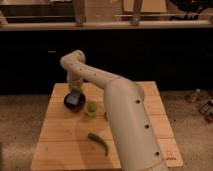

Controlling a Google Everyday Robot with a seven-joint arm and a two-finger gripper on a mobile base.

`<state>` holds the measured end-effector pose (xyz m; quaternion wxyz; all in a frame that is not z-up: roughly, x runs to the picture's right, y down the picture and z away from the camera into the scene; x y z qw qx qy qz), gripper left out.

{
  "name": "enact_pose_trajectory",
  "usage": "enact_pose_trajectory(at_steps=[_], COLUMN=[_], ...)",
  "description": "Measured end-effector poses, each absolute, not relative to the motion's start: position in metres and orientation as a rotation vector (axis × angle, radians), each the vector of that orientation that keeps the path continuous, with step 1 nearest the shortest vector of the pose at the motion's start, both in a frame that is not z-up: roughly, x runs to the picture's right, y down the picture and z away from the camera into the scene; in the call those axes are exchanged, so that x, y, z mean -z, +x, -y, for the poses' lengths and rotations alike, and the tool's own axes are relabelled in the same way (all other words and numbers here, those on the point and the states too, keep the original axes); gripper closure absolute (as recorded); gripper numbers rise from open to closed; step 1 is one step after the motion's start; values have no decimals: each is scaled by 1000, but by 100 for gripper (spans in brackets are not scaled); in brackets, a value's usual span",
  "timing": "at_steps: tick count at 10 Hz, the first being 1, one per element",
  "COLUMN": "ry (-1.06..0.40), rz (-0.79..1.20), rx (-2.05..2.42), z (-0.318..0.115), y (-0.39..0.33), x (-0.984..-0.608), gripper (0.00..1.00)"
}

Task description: Wipe purple bowl with sponge

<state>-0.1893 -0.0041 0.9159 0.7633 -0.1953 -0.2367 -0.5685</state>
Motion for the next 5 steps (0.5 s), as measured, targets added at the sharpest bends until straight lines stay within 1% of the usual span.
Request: enact_pose_trajectory(at_steps=[3, 5], ry=[-405, -400], rz=[558, 580], rx=[1275, 1279], z=[1, -2], y=[-211, -211], x=[-909, -904], gripper=[95, 95])
